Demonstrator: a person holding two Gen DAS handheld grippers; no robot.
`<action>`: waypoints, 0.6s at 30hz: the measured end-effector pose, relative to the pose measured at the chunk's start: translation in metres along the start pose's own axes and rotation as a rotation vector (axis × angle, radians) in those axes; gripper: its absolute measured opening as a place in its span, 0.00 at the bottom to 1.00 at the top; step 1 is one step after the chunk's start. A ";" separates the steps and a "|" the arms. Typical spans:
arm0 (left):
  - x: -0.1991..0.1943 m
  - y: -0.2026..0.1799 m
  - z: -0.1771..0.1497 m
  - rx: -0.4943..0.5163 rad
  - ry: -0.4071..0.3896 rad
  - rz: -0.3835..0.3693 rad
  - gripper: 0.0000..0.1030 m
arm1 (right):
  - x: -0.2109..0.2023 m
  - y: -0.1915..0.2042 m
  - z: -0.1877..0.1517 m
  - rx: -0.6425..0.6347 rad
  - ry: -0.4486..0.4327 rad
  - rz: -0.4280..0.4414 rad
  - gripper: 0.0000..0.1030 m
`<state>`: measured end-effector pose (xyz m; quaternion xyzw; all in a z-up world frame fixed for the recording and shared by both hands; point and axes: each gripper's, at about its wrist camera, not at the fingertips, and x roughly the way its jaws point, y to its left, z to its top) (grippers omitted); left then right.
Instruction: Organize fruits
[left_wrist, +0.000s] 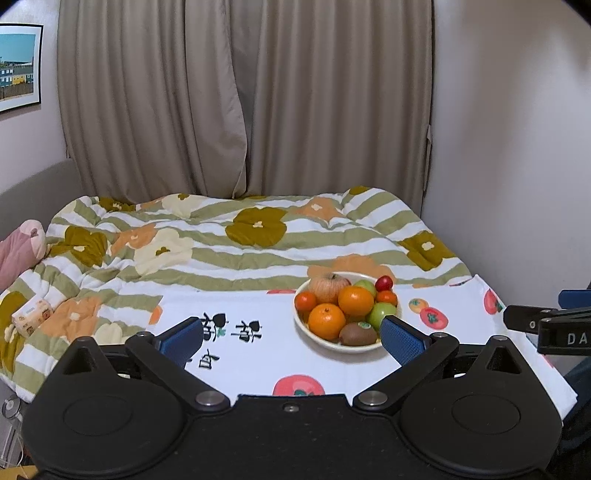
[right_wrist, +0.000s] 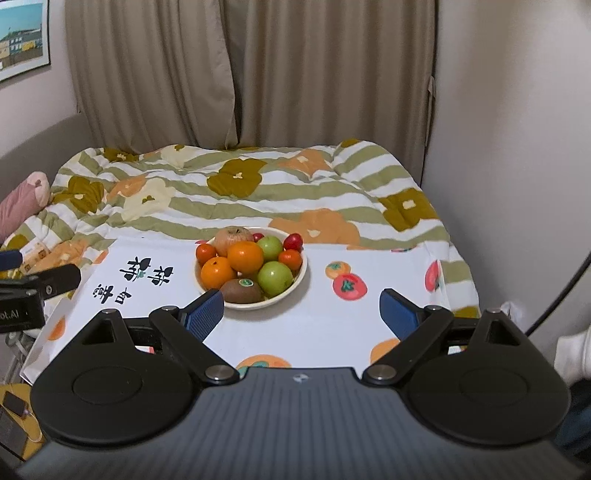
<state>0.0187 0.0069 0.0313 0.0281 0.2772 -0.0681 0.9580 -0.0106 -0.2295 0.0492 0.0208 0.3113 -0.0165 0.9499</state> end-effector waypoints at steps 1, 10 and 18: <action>-0.001 0.001 -0.002 -0.002 0.002 0.002 1.00 | -0.002 0.000 -0.002 0.005 0.003 -0.005 1.00; -0.010 0.002 -0.003 -0.010 -0.006 0.004 1.00 | -0.007 0.000 -0.004 0.030 0.007 -0.010 1.00; -0.015 -0.002 -0.003 -0.007 -0.014 0.004 1.00 | -0.009 -0.003 -0.006 0.033 0.008 -0.011 1.00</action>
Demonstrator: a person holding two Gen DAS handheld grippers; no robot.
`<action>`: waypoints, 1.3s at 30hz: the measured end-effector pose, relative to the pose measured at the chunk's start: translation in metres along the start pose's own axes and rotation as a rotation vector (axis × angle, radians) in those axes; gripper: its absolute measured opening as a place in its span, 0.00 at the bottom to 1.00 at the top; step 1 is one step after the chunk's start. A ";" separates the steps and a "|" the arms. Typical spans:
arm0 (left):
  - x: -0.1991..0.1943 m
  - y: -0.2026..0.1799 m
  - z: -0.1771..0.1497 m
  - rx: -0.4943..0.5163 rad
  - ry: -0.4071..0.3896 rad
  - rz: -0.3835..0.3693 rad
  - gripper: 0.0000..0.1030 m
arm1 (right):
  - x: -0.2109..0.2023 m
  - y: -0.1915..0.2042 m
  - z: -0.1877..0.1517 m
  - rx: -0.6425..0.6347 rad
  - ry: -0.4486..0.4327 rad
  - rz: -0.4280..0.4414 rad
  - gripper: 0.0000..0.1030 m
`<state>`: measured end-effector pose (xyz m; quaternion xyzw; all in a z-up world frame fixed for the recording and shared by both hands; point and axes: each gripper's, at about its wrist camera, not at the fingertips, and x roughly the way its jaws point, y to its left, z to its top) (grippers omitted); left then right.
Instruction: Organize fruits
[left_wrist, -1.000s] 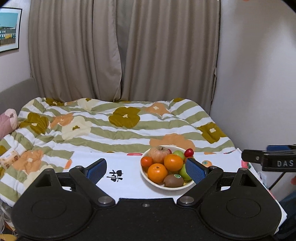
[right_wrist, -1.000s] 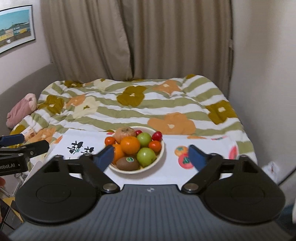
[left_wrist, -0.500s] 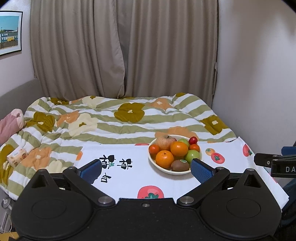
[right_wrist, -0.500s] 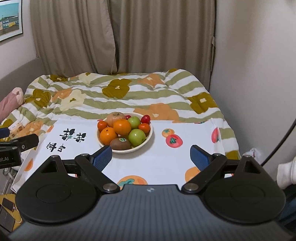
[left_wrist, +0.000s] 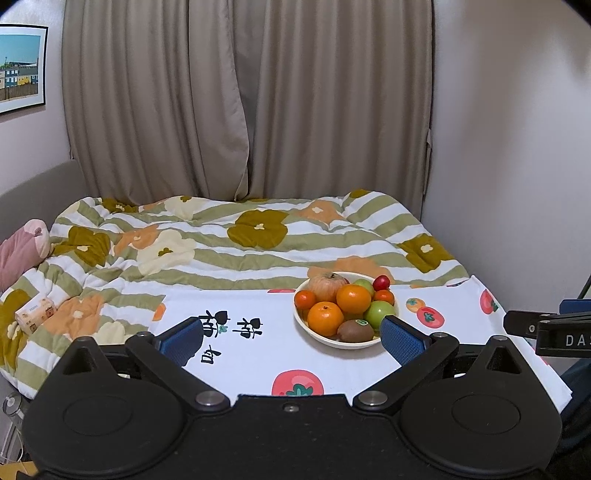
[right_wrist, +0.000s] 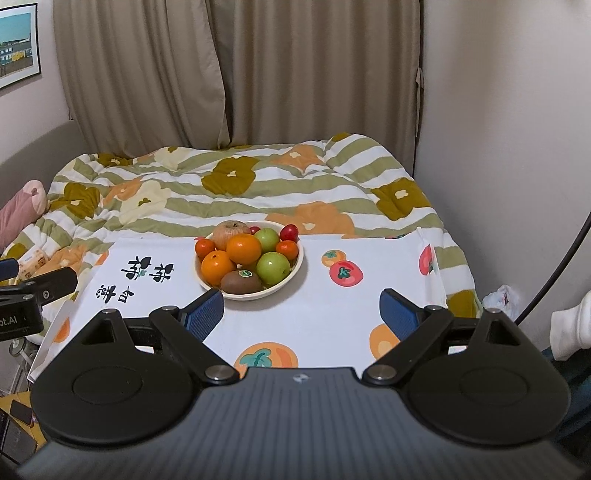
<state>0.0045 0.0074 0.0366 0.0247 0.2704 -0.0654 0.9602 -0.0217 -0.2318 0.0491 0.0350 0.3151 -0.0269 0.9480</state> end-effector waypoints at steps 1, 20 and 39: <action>-0.001 -0.001 0.000 0.001 -0.001 0.001 1.00 | 0.000 0.000 0.000 -0.001 0.001 0.000 1.00; -0.005 -0.002 -0.003 0.010 0.002 0.010 1.00 | -0.003 -0.002 -0.010 0.005 0.009 -0.002 1.00; -0.001 0.003 -0.005 0.011 0.013 0.014 1.00 | 0.000 -0.001 -0.009 0.004 0.014 0.000 1.00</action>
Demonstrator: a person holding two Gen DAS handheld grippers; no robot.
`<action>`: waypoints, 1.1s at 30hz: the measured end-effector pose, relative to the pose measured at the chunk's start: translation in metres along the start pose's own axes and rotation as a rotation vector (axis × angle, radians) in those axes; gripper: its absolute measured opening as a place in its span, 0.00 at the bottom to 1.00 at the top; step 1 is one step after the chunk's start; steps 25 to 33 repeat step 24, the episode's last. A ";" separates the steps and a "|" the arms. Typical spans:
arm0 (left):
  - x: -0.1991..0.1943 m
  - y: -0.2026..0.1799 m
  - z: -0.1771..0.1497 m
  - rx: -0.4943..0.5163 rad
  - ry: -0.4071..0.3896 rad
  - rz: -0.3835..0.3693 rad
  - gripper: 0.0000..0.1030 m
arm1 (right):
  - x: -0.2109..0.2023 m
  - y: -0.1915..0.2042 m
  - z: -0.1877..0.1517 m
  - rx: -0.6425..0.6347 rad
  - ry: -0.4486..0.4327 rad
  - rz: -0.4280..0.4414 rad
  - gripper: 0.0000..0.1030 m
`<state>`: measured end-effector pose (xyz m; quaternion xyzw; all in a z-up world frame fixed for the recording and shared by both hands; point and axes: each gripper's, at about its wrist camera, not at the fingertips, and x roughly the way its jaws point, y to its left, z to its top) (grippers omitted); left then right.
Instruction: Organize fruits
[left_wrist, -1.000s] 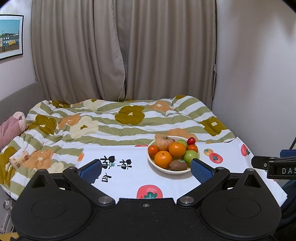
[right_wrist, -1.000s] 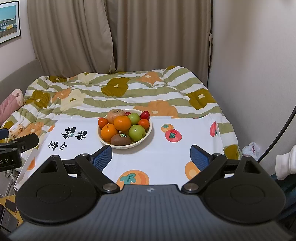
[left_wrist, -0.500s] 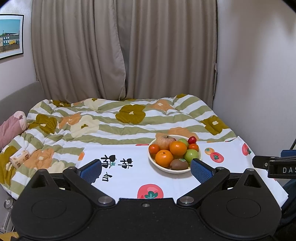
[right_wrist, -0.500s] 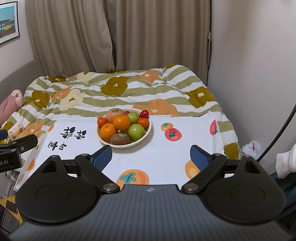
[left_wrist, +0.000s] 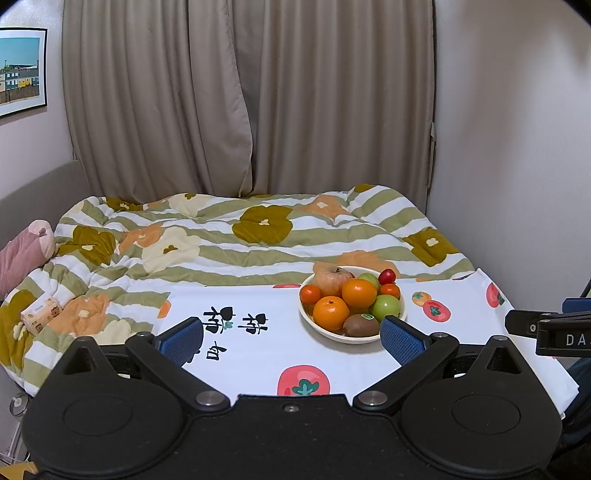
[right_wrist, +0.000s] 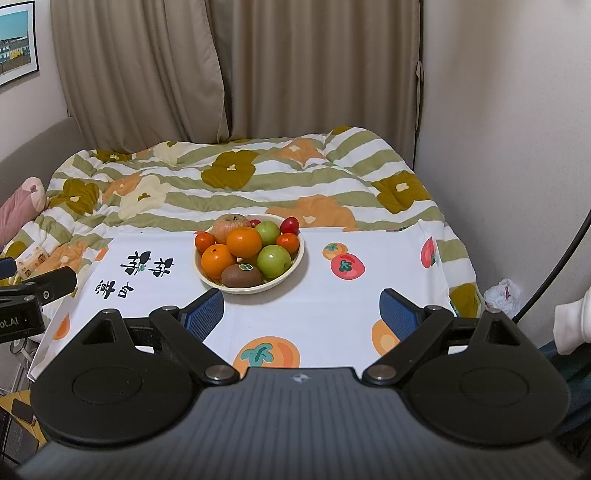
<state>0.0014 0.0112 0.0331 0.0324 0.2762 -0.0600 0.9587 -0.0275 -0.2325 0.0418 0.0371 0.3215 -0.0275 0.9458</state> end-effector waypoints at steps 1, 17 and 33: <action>0.001 0.001 0.000 0.001 0.000 0.002 1.00 | 0.000 0.000 0.000 0.000 0.000 0.000 1.00; 0.003 0.004 -0.002 -0.006 -0.005 0.014 1.00 | -0.001 0.000 0.000 0.002 0.003 0.001 1.00; 0.004 0.007 -0.002 -0.009 -0.010 0.022 1.00 | 0.000 0.002 -0.002 0.003 0.006 0.000 1.00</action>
